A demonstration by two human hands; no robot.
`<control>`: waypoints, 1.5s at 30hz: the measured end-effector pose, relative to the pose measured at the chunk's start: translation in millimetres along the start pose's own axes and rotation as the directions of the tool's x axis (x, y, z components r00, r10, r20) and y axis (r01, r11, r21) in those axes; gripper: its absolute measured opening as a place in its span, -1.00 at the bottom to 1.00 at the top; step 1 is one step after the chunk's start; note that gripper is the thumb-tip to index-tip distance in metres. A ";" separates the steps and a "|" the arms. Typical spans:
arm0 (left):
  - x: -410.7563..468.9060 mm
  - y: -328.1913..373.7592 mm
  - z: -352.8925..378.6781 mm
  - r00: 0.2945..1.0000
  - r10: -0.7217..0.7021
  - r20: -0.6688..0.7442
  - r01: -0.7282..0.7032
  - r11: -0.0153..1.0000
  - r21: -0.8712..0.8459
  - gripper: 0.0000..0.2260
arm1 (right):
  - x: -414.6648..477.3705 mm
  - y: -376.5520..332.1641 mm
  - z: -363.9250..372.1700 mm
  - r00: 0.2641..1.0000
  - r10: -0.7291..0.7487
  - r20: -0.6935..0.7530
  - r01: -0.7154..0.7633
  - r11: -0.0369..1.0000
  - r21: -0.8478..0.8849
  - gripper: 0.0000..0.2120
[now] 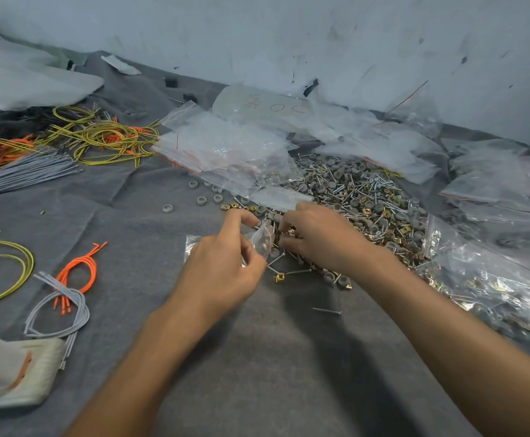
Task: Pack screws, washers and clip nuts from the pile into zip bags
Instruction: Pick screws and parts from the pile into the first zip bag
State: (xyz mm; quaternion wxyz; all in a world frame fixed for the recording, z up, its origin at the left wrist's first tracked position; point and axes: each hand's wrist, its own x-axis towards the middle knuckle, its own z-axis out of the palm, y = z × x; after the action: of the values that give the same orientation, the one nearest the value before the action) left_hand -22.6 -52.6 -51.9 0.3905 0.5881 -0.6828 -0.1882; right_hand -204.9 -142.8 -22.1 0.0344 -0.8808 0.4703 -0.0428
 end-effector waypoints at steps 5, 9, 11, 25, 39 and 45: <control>0.1 1.3 -0.9 1.000 -0.002 0.000 0.002 1.000 0.005 -0.63 | -9.3 9.2 4.9 0.993 0.090 -0.074 -0.078 0.984 0.161 -0.82; -1.0 3.1 -2.2 1.000 0.008 0.018 -0.008 1.000 0.008 -0.63 | -25.7 16.2 4.1 0.890 0.422 0.172 -0.302 0.264 0.916 -0.74; -0.8 3.7 -2.1 1.000 0.004 0.021 -0.004 1.000 0.013 -0.62 | -30.1 17.3 2.9 0.826 0.427 0.369 -0.270 -0.275 0.923 -0.80; 0.2 1.3 -0.3 1.000 0.003 0.014 -0.003 1.000 0.013 -0.62 | -29.1 16.2 -4.8 0.996 0.070 0.058 -0.080 0.980 0.182 -0.88; -0.4 3.1 1.3 1.000 0.015 -0.004 -0.015 1.000 -0.004 -0.63 | -24.8 -18.0 -12.3 0.945 0.253 0.205 -0.292 0.382 0.877 -0.81; -1.4 3.3 4.1 0.997 0.014 -0.082 -0.017 0.999 -0.042 -0.59 | -2.4 -49.6 -25.1 0.916 0.202 0.346 -0.397 0.335 0.855 -0.87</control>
State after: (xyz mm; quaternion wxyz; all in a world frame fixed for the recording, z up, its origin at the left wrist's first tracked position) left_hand -27.9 -51.4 -52.6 0.4320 0.5816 -0.6666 -0.1753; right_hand -168.0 -113.9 7.7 0.5591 -0.6135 0.5178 -0.2072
